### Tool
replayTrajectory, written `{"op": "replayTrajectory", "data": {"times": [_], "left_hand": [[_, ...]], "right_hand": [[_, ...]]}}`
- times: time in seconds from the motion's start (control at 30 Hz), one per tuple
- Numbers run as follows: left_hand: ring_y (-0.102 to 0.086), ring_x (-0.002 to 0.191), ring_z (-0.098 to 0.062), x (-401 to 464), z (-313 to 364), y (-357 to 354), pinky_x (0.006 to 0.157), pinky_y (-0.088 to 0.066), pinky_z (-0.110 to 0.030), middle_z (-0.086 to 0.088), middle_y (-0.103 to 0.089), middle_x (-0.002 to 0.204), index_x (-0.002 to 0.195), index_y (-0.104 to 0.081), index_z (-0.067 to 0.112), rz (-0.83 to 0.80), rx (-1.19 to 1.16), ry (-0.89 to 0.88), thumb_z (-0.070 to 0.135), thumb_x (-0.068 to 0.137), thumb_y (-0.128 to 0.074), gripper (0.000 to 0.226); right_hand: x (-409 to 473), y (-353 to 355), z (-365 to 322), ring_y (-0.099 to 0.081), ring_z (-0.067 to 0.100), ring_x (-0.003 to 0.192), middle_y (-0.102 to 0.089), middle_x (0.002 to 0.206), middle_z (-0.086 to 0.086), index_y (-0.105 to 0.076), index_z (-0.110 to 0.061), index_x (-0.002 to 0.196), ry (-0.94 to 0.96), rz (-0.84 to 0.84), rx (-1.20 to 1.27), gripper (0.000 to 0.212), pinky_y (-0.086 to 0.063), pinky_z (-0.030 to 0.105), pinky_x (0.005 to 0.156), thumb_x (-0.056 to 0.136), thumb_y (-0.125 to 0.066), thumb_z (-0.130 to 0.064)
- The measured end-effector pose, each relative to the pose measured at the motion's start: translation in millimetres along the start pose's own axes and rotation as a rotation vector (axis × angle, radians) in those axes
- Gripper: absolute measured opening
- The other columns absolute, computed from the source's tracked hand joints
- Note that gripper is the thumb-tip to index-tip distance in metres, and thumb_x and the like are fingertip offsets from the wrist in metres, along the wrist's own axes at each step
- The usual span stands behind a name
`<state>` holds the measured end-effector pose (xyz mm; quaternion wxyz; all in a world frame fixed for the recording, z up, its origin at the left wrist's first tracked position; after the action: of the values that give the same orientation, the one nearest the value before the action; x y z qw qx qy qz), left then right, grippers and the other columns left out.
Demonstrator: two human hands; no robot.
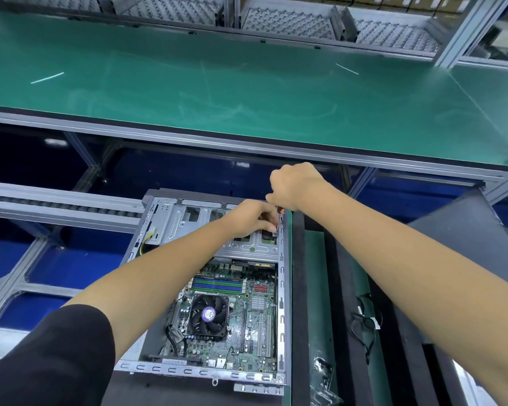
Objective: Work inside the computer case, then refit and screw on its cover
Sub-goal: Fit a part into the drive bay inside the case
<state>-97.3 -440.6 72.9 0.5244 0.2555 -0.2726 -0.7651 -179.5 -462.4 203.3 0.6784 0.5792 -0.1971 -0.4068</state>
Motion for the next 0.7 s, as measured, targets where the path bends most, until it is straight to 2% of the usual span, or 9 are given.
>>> {"op": "replayTrajectory", "data": {"times": [0.1, 0.2, 0.27, 0.33, 0.43, 0.5, 0.57, 0.7], "left_hand": [[-0.066, 0.082, -0.003, 1.3, 3.0, -2.7, 0.077, -0.051, -0.022, 0.007, -0.075, 0.089, 0.087, -0.073, 0.015, -0.002, 0.026, 0.002, 0.021, 0.086, -0.081, 0.01], [-0.064, 0.082, -0.009, 3.6, 6.6, -5.0, 0.075, -0.049, -0.03, 0.007, -0.073, 0.088, 0.084, -0.071, 0.013, 0.005, 0.124, 0.018, 0.026, 0.091, -0.075, 0.015], [-0.065, 0.086, -0.015, 5.4, 8.7, -5.6, 0.077, -0.049, -0.032, 0.004, -0.074, 0.094, 0.08, -0.066, 0.016, -0.009, 0.186, 0.024, 0.025, 0.094, -0.072, 0.017], [-0.065, 0.087, -0.012, 6.2, 10.8, -5.7, 0.075, -0.047, -0.028, 0.009, -0.074, 0.093, 0.081, -0.067, 0.019, -0.009, 0.207, 0.016, 0.02, 0.095, -0.069, 0.014], [-0.066, 0.085, -0.006, 7.2, 11.2, -6.4, 0.071, -0.044, -0.016, 0.015, -0.07, 0.088, 0.08, -0.067, 0.022, -0.008, 0.233, 0.028, 0.009, 0.095, -0.061, 0.02], [-0.069, 0.086, -0.005, 6.7, 9.7, -11.0, 0.084, -0.053, -0.022, 0.012, -0.069, 0.092, 0.081, -0.065, 0.019, -0.019, 0.215, 0.028, 0.0, 0.096, -0.053, 0.027], [-0.067, 0.086, -0.003, 4.9, 9.3, -13.5, 0.089, -0.053, -0.024, 0.013, -0.065, 0.093, 0.084, -0.064, 0.017, -0.021, 0.187, 0.0, -0.002, 0.097, -0.052, 0.026], [-0.064, 0.084, -0.008, 0.8, 7.3, -11.7, 0.072, -0.046, -0.022, 0.009, -0.071, 0.094, 0.091, -0.057, 0.024, -0.005, 0.163, -0.018, 0.025, 0.093, -0.072, 0.015]], "right_hand": [[1.1, -2.4, 2.1, -0.049, 0.018, 0.061, -0.051, 0.071, -0.001, -0.047, -0.019, 0.071, -0.036, -0.026, 0.048, 0.037, -0.041, 0.035, 0.064, 0.101, -0.046, -0.04], [0.5, -2.4, 4.6, -0.052, 0.018, 0.063, -0.057, 0.073, -0.002, -0.052, -0.014, 0.08, -0.027, -0.055, 0.05, 0.034, -0.035, 0.032, 0.057, 0.1, -0.047, -0.041], [-0.7, -1.7, 6.7, -0.053, 0.02, 0.066, -0.058, 0.077, -0.001, -0.038, -0.015, 0.097, 0.044, -0.081, 0.034, 0.028, -0.033, 0.031, 0.054, 0.096, -0.052, -0.04], [-2.1, -1.1, 7.9, -0.053, 0.021, 0.067, -0.059, 0.078, 0.0, -0.033, -0.019, 0.102, 0.157, -0.103, 0.059, 0.03, -0.033, 0.032, 0.055, 0.088, -0.059, -0.025], [-3.7, 1.5, 9.6, -0.048, 0.017, 0.064, -0.054, 0.073, -0.004, -0.046, -0.021, 0.092, 0.28, -0.055, 0.107, 0.018, -0.029, 0.031, 0.054, 0.083, -0.061, -0.014], [-2.0, 1.2, 14.3, -0.049, 0.019, 0.065, -0.053, 0.07, -0.004, -0.051, -0.019, 0.085, 0.259, -0.044, 0.153, 0.011, -0.031, 0.03, 0.054, 0.085, -0.062, -0.019], [0.6, 0.3, 18.9, -0.049, 0.02, 0.063, -0.052, 0.068, -0.003, -0.052, -0.017, 0.077, 0.213, -0.033, 0.136, 0.016, -0.031, 0.03, 0.053, 0.088, -0.06, -0.027], [3.3, -1.9, 19.6, -0.045, 0.024, 0.057, -0.05, 0.064, 0.0, -0.046, -0.015, 0.064, 0.156, 0.034, -0.002, 0.037, -0.03, 0.03, 0.052, 0.094, -0.051, -0.037]]}}
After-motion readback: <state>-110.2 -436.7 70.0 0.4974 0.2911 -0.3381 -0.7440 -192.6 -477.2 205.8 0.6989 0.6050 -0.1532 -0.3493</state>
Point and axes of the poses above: each hand's wrist, its own x-axis towards the middle knuckle, its own y-axis out of the back of the hand, z = x × y, the point moved 6 cm from there along x, towards the middle knuckle
